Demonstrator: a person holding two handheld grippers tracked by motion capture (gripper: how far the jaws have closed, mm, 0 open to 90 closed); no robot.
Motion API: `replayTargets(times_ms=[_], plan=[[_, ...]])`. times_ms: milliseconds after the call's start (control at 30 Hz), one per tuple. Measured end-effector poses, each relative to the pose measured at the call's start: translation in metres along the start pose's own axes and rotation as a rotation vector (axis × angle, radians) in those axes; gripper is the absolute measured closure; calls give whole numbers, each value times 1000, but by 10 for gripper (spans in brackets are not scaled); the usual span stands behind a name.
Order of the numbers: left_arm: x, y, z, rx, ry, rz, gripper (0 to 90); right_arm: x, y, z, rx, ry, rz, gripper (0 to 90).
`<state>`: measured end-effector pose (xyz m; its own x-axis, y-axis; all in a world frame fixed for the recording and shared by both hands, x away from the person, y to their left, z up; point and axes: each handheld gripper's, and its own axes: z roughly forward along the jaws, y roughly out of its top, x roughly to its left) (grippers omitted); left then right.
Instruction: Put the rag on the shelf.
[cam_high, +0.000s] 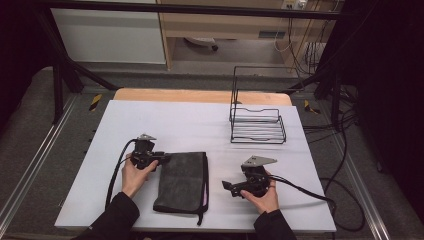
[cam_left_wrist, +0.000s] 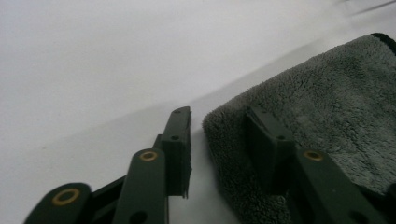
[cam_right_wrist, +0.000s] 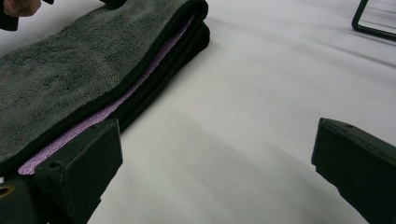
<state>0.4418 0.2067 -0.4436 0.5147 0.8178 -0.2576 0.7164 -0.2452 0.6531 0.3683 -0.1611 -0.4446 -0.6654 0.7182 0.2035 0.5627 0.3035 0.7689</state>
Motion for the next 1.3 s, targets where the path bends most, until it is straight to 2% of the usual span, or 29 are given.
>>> replayTargets(times_ms=[100,233,367,433,500,667,800,900,1000,1167,1300], plan=[[-1,-1,1,9,-15,3,715,0,1,0,-3,6,9,29],[-2,-1,2,15,-22,1,742,-2,4,1,-28,17,15,31],[-1,-2,3,16,-28,1,759,-3,9,1,-55,29,45,26],[-2,-2,3,15,-21,11,765,-2,15,2,-47,12,35,14],[-4,-2,3,14,-12,23,770,1,22,6,-56,16,23,10],[-5,-3,3,7,-6,39,771,9,43,27,-50,23,14,23],[-5,-3,3,3,-4,43,771,15,58,47,-32,24,29,57],[-5,-3,3,2,-3,48,771,15,66,61,-32,33,35,112],[-5,-3,3,0,-5,48,771,14,71,73,-32,32,49,206],[-4,-4,3,-2,-12,50,770,11,74,95,17,0,61,357],[-4,-4,3,-4,-13,53,770,9,70,104,64,5,73,432]])
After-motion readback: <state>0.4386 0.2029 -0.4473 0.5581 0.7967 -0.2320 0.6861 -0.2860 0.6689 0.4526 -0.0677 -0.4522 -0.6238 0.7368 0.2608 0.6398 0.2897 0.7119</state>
